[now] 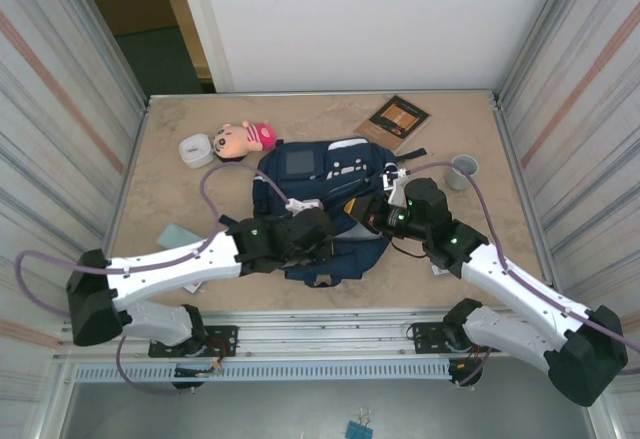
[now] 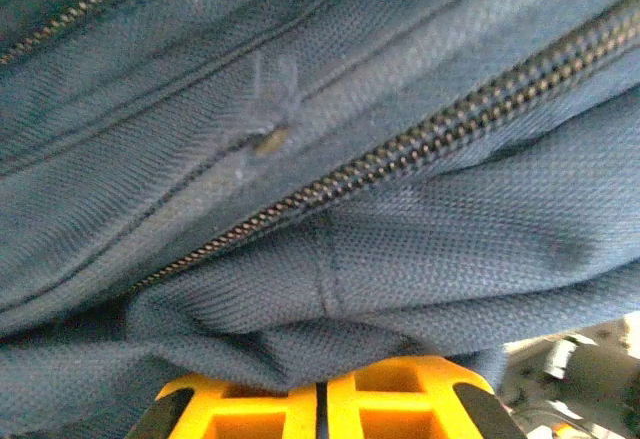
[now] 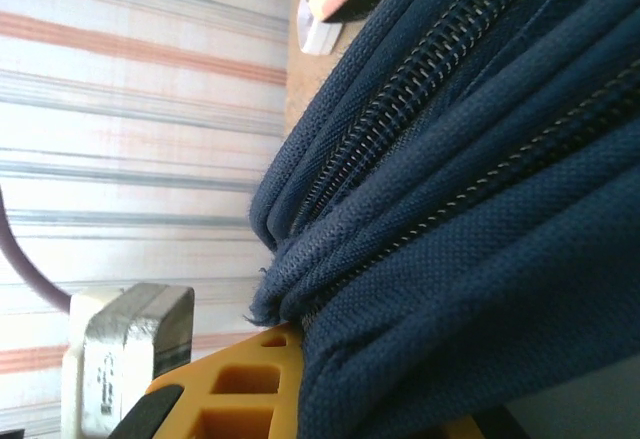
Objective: Pack books, pencil case, and school supplies into a backpack
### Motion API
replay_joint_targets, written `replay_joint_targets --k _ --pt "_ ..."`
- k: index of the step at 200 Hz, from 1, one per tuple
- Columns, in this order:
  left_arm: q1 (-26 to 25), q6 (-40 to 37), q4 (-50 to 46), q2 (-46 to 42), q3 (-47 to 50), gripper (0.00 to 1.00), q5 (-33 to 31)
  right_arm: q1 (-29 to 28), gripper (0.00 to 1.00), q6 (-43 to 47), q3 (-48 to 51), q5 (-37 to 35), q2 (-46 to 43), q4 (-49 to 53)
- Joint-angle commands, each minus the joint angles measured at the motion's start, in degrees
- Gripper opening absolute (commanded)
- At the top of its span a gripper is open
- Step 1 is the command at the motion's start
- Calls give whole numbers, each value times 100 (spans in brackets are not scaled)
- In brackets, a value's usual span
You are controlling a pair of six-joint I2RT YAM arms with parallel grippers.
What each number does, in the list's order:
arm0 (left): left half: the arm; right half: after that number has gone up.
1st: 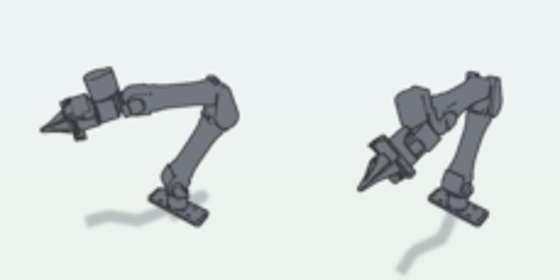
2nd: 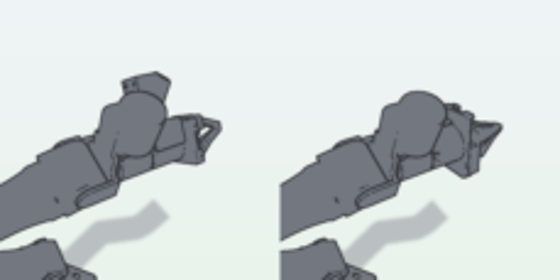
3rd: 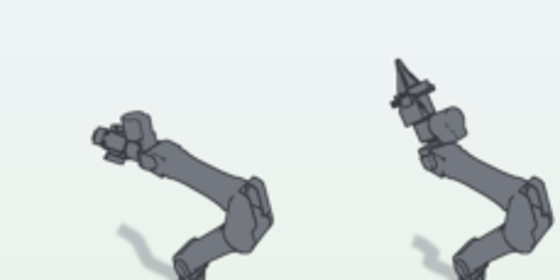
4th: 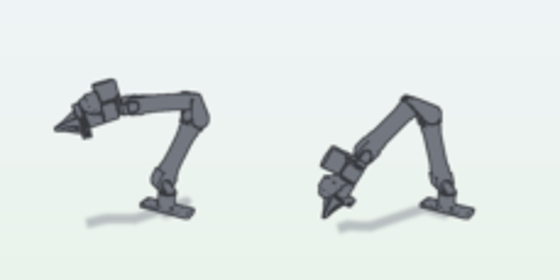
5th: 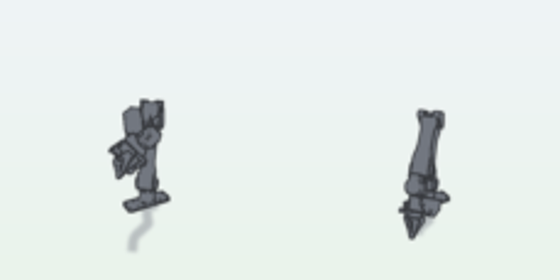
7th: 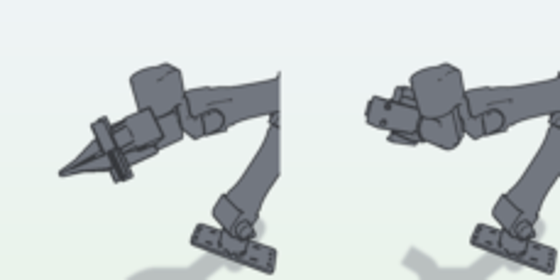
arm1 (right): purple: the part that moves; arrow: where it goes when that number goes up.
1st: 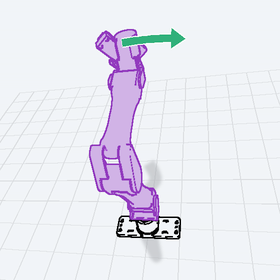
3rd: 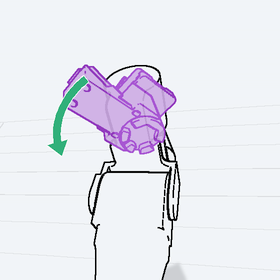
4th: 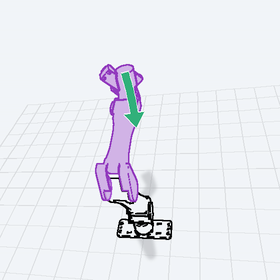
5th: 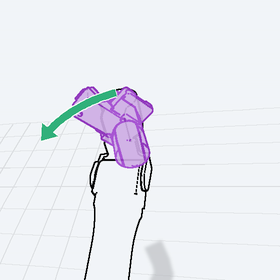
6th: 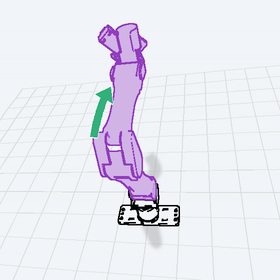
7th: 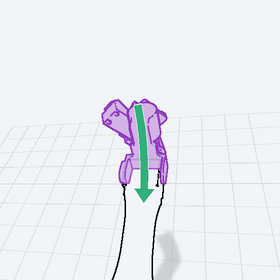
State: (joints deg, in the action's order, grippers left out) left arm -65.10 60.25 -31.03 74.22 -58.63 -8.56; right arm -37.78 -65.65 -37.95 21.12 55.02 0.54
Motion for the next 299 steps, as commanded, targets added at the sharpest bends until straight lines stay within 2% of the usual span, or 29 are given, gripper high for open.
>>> replay_joint_targets --k 1,35,53,100,126,152,157,169,177,200,233,258,270,279,292,299 --pt "293 -164 1128 -353 337 0 876 81 0 465 -197 662 104 -300" --pt "509 -480 1216 -400 350 0 1773 257 0 796 -279 941 321 -324" --pt "613 -662 1019 -413 367 0 1964 409 0 1016 -383 1200 372 -195" --pt "969 -1712 -527 -689 180 0 1624 1166 0 1428 -706 1952 272 558" --pt "1073 -2213 -1250 -953 175 0 1072 1626 0 1819 -1061 2548 442 1070" --pt "1131 -2514 -1288 -1188 322 0 936 2024 0 1724 -1196 2859 640 1154" --pt "1131 -2555 -1167 -1222 351 0 982 2058 8 1640 -1213 2803 670 1166" --pt "1127 -2515 -732 -1298 426 0 1166 2042 41 1148 -1095 2457 654 1050" --pt "1133 -2435 -371 -1318 472 0 1285 1915 54 598 -812 2202 561 629" --pt "1123 -2072 418 -1221 553 0 1438 1112 64 -768 88 925 22 -645" --pt "1016 -1910 998 -988 537 0 1531 71 74 -1100 375 -797 -494 -514" --pt "974 -1826 1292 -874 530 0 1676 -259 74 -1292 517 -1224 -442 -534" --pt "955 -1815 1343 -851 531 0 1670 -311 68 -1310 550 -1262 -368 -572" --pt "945 -1824 1317 -854 545 0 1635 -294 56 -1244 529 -1203 -325 -568" --pt "939 -1895 1121 -895 573 0 1500 -143 30 -1017 373 -930 -283 -388" --pt "943 -1955 940 -934 600 0 1368 -1 23 -858 243 -682 -273 -186"
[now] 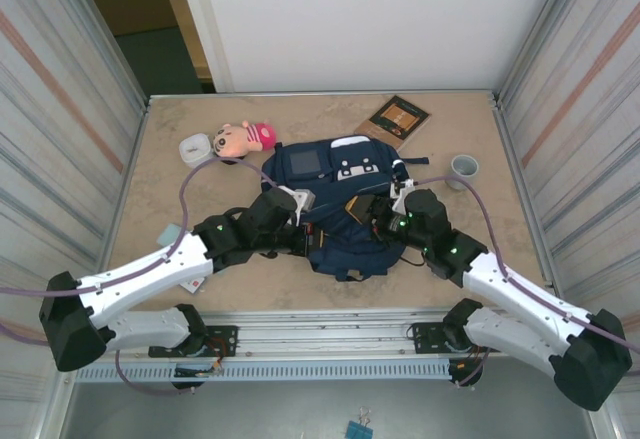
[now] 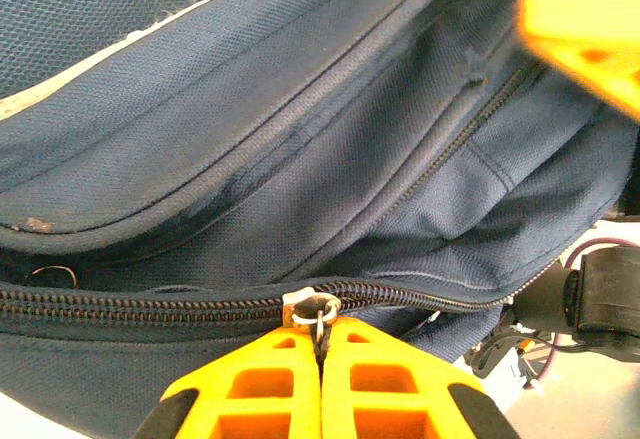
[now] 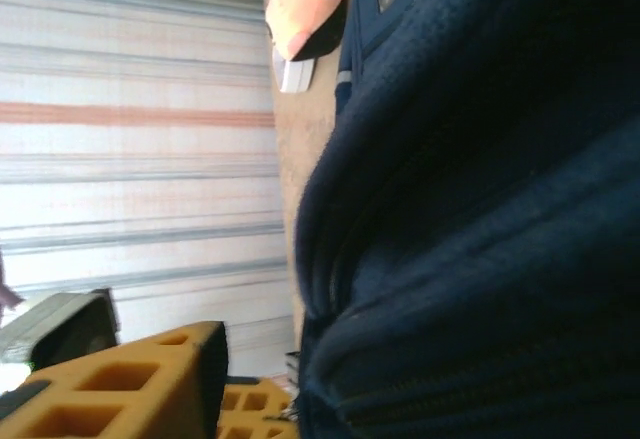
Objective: Pack books, pencil case, and school supplies into a backpack
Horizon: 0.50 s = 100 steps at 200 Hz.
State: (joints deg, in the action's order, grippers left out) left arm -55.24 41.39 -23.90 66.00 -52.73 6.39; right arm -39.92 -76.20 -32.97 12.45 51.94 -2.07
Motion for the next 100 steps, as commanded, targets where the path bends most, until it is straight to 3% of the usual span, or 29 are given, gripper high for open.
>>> replay_joint_targets --k 1,28,64,74,88,100 --pt "-41 -82 215 -117 14 0 -150 244 22 227 -277 209 35 88" --pt "-2 -351 -226 -407 381 0 -633 1255 13 1125 -946 1842 147 903" --pt "227 -622 -27 -799 1007 0 -797 2347 13 2356 -2140 3744 802 2251" --pt "259 -697 90 -823 1046 0 -778 2514 20 2487 -2367 3899 941 2461" --pt "260 -737 374 -791 1019 0 -642 2523 51 2305 -2425 3683 972 2403" --pt "260 -666 650 -726 967 0 -461 2341 63 1847 -2176 3319 865 1976"
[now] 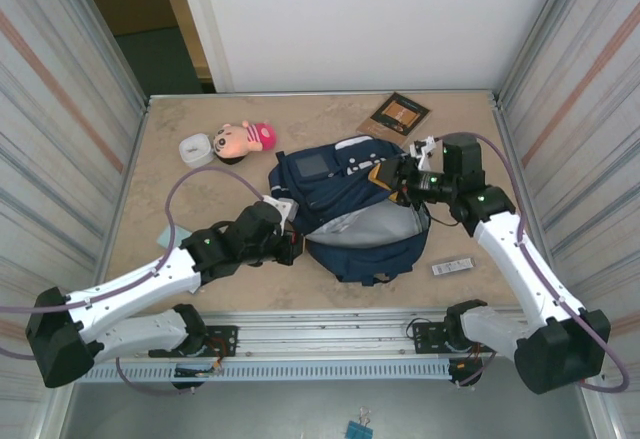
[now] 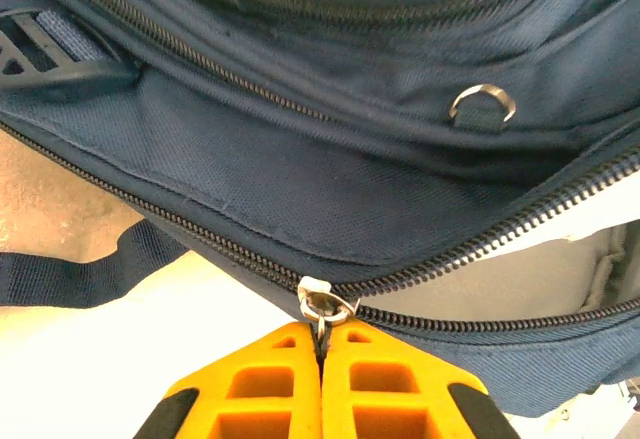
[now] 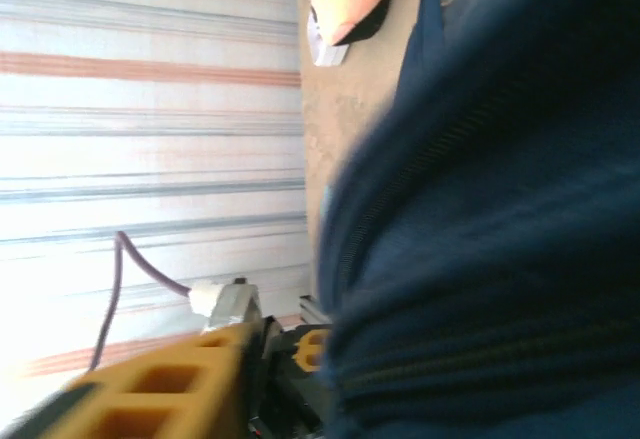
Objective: Pack books, pencil case, and school supplies into a backpack
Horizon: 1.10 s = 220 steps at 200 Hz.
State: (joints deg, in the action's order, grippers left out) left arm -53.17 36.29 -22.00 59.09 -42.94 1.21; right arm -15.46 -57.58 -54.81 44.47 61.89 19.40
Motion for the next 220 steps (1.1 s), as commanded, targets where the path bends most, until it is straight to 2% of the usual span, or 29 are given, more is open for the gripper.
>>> replay_joint_targets --k 1,12,29,50,60,71,87,108,140,167,220 --pt "52 -144 481 -28 -13 0 69 -132 63 -60 50 76 -136 -207" --pt "44 -41 723 42 -69 0 217 -490 68 -574 440 -515 -360 -695" --pt "17 119 1043 126 -141 0 324 -1244 71 -1357 1108 -1651 -726 -1462" --pt "-31 177 1206 205 -247 0 338 -1972 71 -1683 1482 -2786 -899 -1819" --pt "-28 185 1232 229 -284 0 357 -2147 67 -1655 1482 -3106 -907 -1727" --pt "-27 175 1198 251 -294 0 350 -2189 53 -1565 1443 -3142 -885 -1595" --pt "-20 148 872 252 -325 0 102 -2013 27 -1278 1231 -2777 -822 -1304" --pt "108 -41 394 201 -249 0 -133 -1448 13 -585 781 -1758 -715 -771" --pt "573 -362 257 -56 124 0 -222 -606 8 380 -247 -189 -325 112" --pt "1065 -662 382 -161 325 0 -200 -291 5 998 -1094 793 103 718" --pt "1886 -1085 1184 496 468 1 -300 -198 1 1376 -2128 1718 566 1016"
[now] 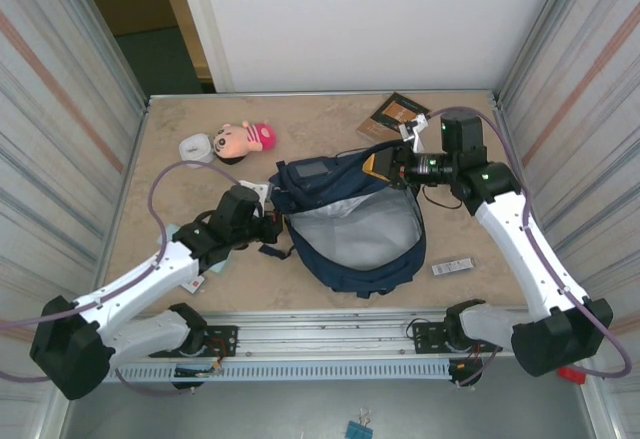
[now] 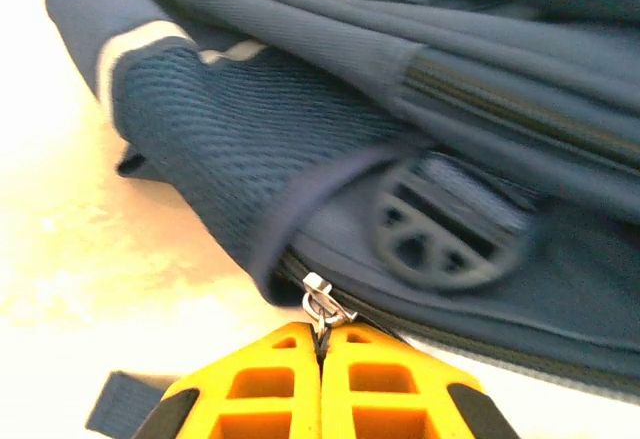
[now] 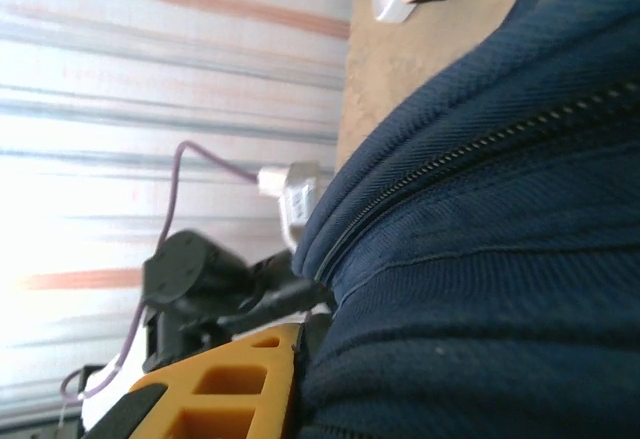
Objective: Pack books, pencil case, and school supplies into a backpack
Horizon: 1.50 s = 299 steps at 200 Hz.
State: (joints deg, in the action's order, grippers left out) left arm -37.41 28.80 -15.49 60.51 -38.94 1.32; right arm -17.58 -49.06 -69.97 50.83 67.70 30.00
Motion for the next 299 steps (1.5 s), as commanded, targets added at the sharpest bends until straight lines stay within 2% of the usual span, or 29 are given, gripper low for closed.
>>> replay_joint_targets --k 1,22,41,59,76,105,148,174,224,269,278,299 --pt "321 -333 548 373 69 1 -309 12 1 526 -621 1089 -14 -41" --pt "467 -300 756 723 -36 5 -415 -16 3 442 -720 1073 2 -142" --pt "485 -250 758 777 -190 15 -409 -102 3 283 -541 888 -7 -387" --pt "482 -59 657 534 -313 30 -221 -247 3 104 -298 697 -37 -765" --pt "488 234 132 170 -563 46 -305 -434 3 195 -203 482 -49 -962" --pt "488 544 -690 -426 -979 63 -691 -730 4 583 -257 299 54 -1019" --pt "576 753 -1358 -812 -1357 66 -1329 -1174 4 749 -315 101 541 -1520" --pt "669 689 -1387 -811 -1423 67 -1423 -1421 4 635 -298 -405 854 -1911" --pt "700 774 -1413 -690 -1499 66 -1174 -1772 7 -110 388 -1138 1039 -2803" --pt "702 1000 -1285 -473 -1319 65 -802 -1866 13 -690 1347 -1665 1201 -2750" --pt "700 1053 -1271 -413 -1302 65 -699 -1887 18 -765 1468 -1747 1163 -2664" --pt "700 1175 -1228 -286 -1239 64 -496 -1898 45 -722 1501 -1922 1016 -1842"
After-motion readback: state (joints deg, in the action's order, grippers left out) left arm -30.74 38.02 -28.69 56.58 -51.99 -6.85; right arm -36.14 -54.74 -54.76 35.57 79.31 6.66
